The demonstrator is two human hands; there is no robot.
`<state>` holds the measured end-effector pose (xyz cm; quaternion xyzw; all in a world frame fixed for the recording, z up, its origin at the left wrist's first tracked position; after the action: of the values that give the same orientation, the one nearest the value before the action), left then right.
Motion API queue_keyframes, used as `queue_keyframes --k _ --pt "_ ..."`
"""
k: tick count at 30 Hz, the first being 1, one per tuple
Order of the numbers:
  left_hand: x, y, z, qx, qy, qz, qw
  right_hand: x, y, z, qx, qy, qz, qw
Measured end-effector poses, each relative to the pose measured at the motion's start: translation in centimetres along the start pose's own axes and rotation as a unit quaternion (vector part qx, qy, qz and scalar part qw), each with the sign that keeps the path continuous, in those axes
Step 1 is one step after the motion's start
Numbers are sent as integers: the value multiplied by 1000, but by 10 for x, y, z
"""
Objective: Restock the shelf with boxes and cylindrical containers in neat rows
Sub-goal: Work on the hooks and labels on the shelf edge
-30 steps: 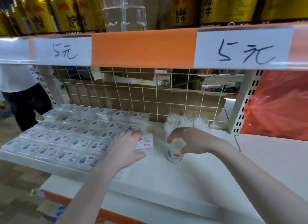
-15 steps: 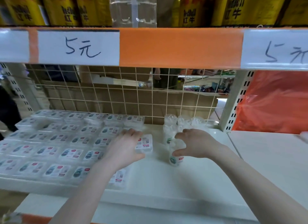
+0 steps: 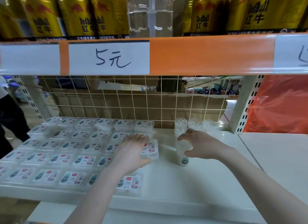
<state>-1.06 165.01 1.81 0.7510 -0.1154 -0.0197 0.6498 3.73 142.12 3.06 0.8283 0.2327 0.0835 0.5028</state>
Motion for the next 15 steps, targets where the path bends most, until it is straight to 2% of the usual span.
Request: queue_keyframes --k 7,15 --pt "0 -7 -7 1 5 2 1000 0 -1 8 34 -5 18 999" --pt "4 -10 -7 1 5 2 1000 4 -14 9 64 -34 101 992"
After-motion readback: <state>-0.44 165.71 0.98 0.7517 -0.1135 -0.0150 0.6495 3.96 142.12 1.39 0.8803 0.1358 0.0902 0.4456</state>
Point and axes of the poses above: each hand's wrist, its own x-axis towards the middle knuckle, its own y-axis out of the back of the hand, z = x × y, the point moved 1 cm from there along x, towards the middle knuckle, and after that the axes turned 15 degrees about x, right-handed, at the moved point
